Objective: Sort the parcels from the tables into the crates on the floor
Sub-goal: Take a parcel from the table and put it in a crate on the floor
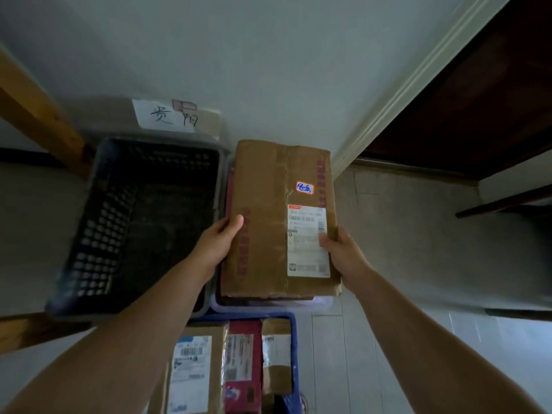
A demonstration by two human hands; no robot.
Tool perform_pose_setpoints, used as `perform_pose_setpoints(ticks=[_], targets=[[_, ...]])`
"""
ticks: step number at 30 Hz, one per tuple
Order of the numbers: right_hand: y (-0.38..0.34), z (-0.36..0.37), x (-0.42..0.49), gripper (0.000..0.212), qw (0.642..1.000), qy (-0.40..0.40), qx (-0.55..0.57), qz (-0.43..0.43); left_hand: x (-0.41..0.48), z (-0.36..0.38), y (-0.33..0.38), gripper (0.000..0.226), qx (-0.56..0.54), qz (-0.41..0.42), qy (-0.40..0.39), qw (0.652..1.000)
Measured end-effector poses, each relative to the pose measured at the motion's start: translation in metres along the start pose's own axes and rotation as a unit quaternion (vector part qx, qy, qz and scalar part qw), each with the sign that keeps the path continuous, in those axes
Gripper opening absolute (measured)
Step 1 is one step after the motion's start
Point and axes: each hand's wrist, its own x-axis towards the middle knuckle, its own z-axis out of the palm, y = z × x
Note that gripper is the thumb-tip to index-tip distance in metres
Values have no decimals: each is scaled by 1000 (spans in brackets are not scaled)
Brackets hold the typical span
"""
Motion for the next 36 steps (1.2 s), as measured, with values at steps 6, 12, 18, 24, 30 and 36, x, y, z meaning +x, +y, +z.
perform_pose_setpoints(ticks=[6,12,18,24,30,36], targets=[[8,-5,5,25,1000,4,-14,19,2,8,-4,50,34,25,29,999],[-26,2,-26,37,988,43,-149,-15,-33,2,16,83,50,22,43,998],[-99,21,-109,51,980,94,-171,-37,-114,-28,83,70,73,40,44,996],[-160,64,-210,54,981,141,-100,-87,-212,-84,144,62,128,141,0,982],[-179,114,-288,42,972,182,64,-131,-292,-136,167,52,154,230,-54,959],[-207,146,-375,42,957,185,61,-217,-360,-187,178,50,102,286,-45,952]])
